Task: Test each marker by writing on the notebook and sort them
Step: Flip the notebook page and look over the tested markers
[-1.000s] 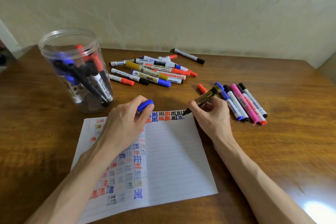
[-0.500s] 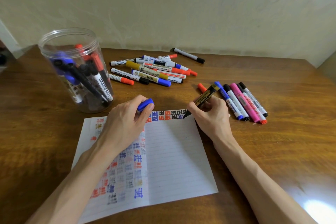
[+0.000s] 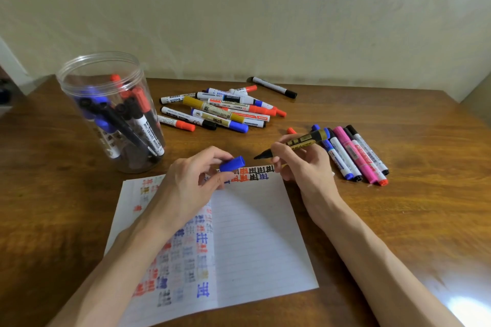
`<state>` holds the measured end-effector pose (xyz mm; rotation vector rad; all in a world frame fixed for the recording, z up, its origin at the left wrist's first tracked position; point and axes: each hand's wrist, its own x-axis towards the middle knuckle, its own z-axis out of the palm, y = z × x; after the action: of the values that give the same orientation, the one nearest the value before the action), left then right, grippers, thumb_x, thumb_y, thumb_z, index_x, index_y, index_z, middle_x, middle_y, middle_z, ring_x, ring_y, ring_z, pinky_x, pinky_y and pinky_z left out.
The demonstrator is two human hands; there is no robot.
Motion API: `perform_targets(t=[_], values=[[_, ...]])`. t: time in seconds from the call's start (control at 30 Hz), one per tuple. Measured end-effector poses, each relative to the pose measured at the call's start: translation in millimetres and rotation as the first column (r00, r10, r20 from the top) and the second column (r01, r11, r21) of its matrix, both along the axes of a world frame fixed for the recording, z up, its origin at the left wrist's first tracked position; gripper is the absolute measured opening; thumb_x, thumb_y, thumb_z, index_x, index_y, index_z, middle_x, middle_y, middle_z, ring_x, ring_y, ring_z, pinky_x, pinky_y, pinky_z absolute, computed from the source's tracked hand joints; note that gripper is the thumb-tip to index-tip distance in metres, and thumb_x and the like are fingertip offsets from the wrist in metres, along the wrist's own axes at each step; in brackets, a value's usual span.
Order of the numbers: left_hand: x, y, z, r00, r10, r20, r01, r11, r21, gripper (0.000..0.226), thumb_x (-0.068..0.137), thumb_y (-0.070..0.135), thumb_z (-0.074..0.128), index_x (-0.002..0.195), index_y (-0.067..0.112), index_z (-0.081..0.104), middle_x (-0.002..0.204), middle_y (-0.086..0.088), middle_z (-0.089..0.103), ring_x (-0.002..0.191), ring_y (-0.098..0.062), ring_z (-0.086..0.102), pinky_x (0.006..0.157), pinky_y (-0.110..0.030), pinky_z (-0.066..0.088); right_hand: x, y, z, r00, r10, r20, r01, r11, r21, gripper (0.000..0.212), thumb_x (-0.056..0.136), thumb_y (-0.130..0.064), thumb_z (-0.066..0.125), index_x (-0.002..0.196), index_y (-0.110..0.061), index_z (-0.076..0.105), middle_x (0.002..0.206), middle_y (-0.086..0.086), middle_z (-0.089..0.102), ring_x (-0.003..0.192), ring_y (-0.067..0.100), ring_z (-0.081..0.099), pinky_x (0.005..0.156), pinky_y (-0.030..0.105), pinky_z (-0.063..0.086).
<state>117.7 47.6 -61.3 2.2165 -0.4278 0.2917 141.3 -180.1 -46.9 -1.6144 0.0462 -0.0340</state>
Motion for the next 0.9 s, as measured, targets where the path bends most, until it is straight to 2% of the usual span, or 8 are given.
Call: perform_targets(t=[0.2, 0.33, 0.5, 0.63, 0.73, 0.8, 0.9], values=[[1, -1, 0, 1.000, -0.014, 0.027, 0.013, 1.000, 0.018, 0.041, 0.086, 0.043, 0.060, 0.122, 0.025, 0.066, 0.115, 0.015, 0.071, 0.106, 0.006, 0.067, 0.084, -0.015, 0.057, -5, 3, 4, 0.988, 0.135, 0.069, -0.136, 0.991, 0.001, 0.008, 0.097, -0.023, 0.073, 0.099, -0.016, 0.071, 0.076, 0.007, 0.071, 0.067, 0.012, 0.063, 0.061, 0.026, 0.049], [0, -2, 1, 1.000, -0.021, 0.022, 0.020, 1.000, 0.008, 0.040, 0.086, 0.043, 0.059, 0.121, 0.024, 0.067, 0.112, 0.017, 0.071, 0.103, 0.007, 0.066, 0.081, -0.012, 0.056, -6, 3, 3, 0.977, 0.197, 0.084, -0.196, 0.980, -0.020, 0.010, 0.097, -0.023, 0.074, 0.103, -0.015, 0.071, 0.076, 0.006, 0.071, 0.065, 0.011, 0.061, 0.060, 0.027, 0.048], [1, -1, -2, 0.999, -0.019, 0.047, 0.017, 0.999, 0.039, 0.032, 0.091, 0.028, 0.067, 0.123, 0.024, 0.067, 0.102, 0.019, 0.071, 0.095, 0.004, 0.069, 0.081, -0.016, 0.057, -6, 5, -1, 0.957, 0.274, 0.091, -0.262, 0.957, -0.124, 0.022, 0.093, -0.030, 0.081, 0.108, -0.019, 0.070, 0.080, 0.011, 0.077, 0.068, 0.030, 0.067, 0.064, 0.036, 0.053], [2, 0, -2, 0.998, -0.014, 0.059, 0.011, 0.999, 0.044, 0.033, 0.093, 0.034, 0.061, 0.124, 0.025, 0.066, 0.104, 0.018, 0.070, 0.097, 0.005, 0.067, 0.077, -0.016, 0.057, -6, 0, 0, 0.956, 0.290, 0.048, -0.283, 0.951, -0.124, 0.025, 0.088, -0.031, 0.084, 0.109, -0.021, 0.076, 0.087, 0.002, 0.077, 0.072, 0.011, 0.067, 0.063, 0.025, 0.052], [3, 2, -4, 0.998, 0.020, 0.059, -0.022, 0.999, 0.039, 0.027, 0.096, 0.025, 0.063, 0.124, 0.023, 0.065, 0.107, 0.016, 0.067, 0.102, 0.007, 0.064, 0.075, -0.010, 0.055, -3, -4, 2, 0.943, 0.332, -0.014, -0.331, 0.943, 0.029, 0.024, 0.092, -0.035, 0.076, 0.111, -0.021, 0.080, 0.089, 0.009, 0.075, 0.071, 0.016, 0.060, 0.062, 0.027, 0.048], [2, 2, -2, 0.998, 0.027, 0.049, -0.029, 0.999, 0.029, 0.030, 0.096, 0.031, 0.060, 0.124, 0.021, 0.065, 0.109, 0.014, 0.067, 0.099, 0.007, 0.065, 0.074, -0.009, 0.055, -2, -6, 5, 0.947, 0.318, -0.033, -0.313, 0.944, 0.105, 0.028, 0.092, -0.036, 0.071, 0.110, -0.017, 0.080, 0.092, 0.014, 0.077, 0.071, 0.021, 0.063, 0.063, 0.030, 0.051], [1, 2, 0, 0.998, 0.046, 0.039, -0.047, 0.999, 0.019, 0.040, 0.093, 0.042, 0.052, 0.125, 0.022, 0.066, 0.109, 0.015, 0.066, 0.097, 0.009, 0.065, 0.073, -0.008, 0.054, -1, -13, 8, 0.959, 0.283, 0.014, -0.280, 0.954, -0.103, 0.025, 0.092, -0.036, 0.073, 0.106, -0.017, 0.078, 0.090, 0.009, 0.079, 0.073, 0.020, 0.070, 0.066, 0.032, 0.059]])
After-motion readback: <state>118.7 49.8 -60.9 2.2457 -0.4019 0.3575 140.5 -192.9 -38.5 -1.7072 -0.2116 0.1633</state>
